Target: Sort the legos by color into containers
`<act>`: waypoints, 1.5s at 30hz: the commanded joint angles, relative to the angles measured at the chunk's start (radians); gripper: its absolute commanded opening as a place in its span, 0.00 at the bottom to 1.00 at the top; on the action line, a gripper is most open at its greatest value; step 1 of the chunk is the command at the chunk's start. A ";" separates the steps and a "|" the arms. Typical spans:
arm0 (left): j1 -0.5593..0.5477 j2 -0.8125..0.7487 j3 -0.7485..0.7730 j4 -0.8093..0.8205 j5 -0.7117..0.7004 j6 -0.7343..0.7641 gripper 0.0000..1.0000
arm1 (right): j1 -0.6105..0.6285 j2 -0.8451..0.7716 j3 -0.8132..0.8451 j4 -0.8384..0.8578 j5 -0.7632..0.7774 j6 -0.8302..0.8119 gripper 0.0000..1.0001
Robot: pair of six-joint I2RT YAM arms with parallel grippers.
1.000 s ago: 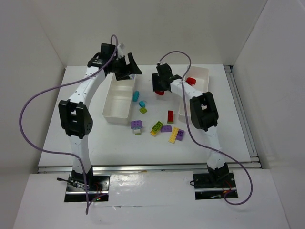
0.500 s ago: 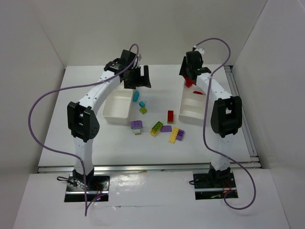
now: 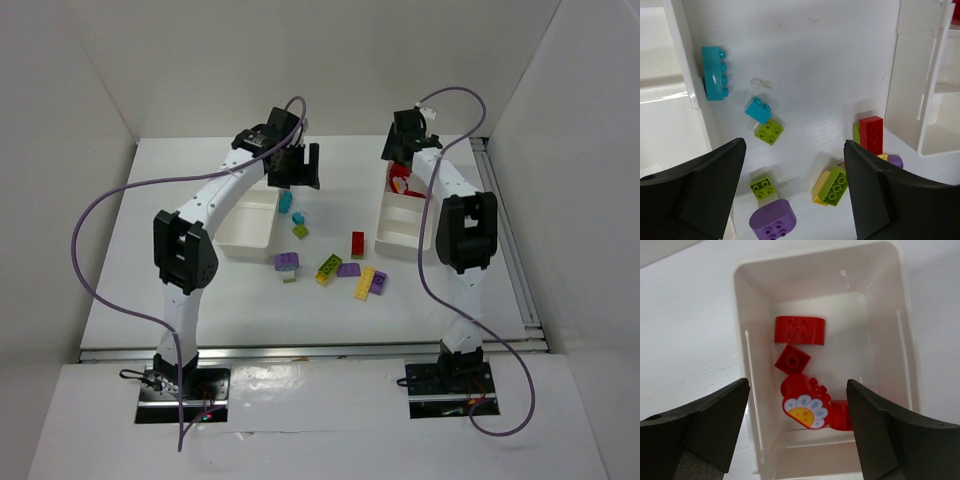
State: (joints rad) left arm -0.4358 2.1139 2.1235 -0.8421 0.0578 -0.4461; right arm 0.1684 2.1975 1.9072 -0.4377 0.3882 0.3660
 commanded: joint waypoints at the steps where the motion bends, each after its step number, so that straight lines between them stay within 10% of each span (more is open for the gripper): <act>1: -0.006 0.005 0.033 -0.018 -0.070 0.009 0.88 | -0.006 -0.062 0.024 0.010 0.041 0.016 0.86; 19: 0.120 -0.183 -0.114 0.063 -0.063 0.015 0.71 | 0.316 -0.225 -0.185 0.074 -0.244 -0.113 0.70; 45: -0.058 0.218 -0.016 0.048 -0.343 -0.332 0.67 | -0.023 -0.696 -0.425 0.011 -0.143 -0.105 0.78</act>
State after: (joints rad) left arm -0.4942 2.3043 2.0602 -0.8143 -0.2729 -0.7334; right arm 0.1631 1.5204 1.5082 -0.3843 0.2333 0.2874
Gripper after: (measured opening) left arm 0.667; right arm 0.783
